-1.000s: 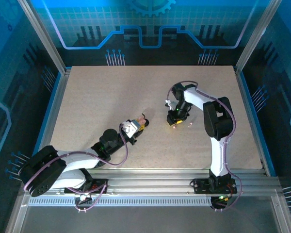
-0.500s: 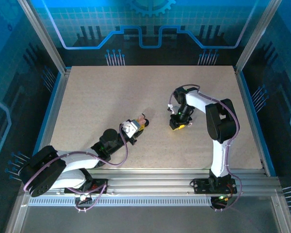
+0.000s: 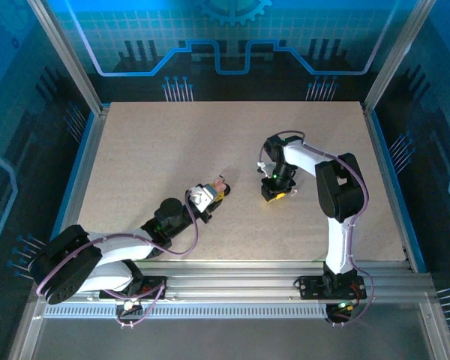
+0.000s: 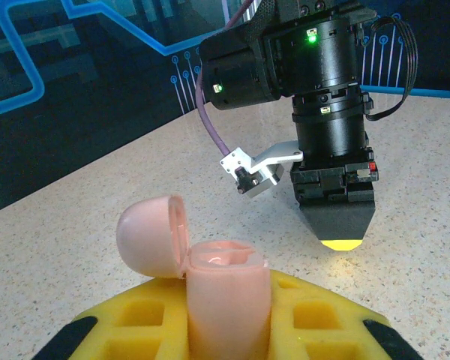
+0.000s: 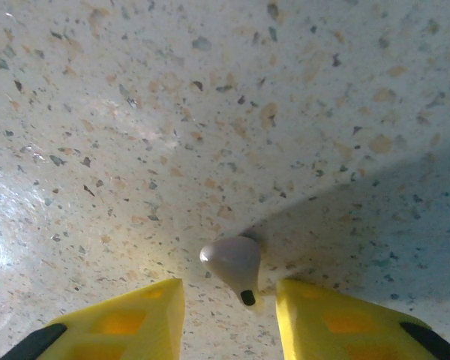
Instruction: Insert the wireless bluetooth earbuds into the charging case
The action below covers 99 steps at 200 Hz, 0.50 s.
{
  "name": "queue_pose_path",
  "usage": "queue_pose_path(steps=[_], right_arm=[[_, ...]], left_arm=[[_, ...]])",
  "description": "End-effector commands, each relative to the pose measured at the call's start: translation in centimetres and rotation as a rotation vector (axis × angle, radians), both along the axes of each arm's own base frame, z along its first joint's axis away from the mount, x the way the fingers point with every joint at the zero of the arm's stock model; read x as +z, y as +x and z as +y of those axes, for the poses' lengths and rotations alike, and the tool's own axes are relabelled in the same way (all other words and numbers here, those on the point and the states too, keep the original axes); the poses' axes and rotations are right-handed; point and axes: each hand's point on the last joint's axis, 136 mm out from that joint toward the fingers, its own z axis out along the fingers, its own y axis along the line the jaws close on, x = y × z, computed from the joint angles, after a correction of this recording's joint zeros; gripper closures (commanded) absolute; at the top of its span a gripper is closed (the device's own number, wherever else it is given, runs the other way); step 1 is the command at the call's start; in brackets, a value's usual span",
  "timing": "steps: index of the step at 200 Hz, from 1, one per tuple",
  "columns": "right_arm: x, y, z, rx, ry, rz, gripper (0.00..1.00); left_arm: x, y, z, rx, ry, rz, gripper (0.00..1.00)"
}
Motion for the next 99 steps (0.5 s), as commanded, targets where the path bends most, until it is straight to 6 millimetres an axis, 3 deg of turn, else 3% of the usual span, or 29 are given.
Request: queue_pose_path(steps=[1,57,99], right_arm=[[1.3,2.2,0.9,0.003,-0.061,-0.138,0.63],[3.3,2.8,1.3,0.000,-0.084,-0.203,0.62],[2.7,2.9,0.7,0.000,-0.125,-0.188,0.63]], left_arm=[[2.2,0.0,-0.4,-0.018,-0.026,-0.050,0.85],[2.2,0.0,-0.4,-0.017,-0.021,-0.049,0.85],[2.2,0.0,-0.4,-0.020,-0.019,-0.049,0.85]])
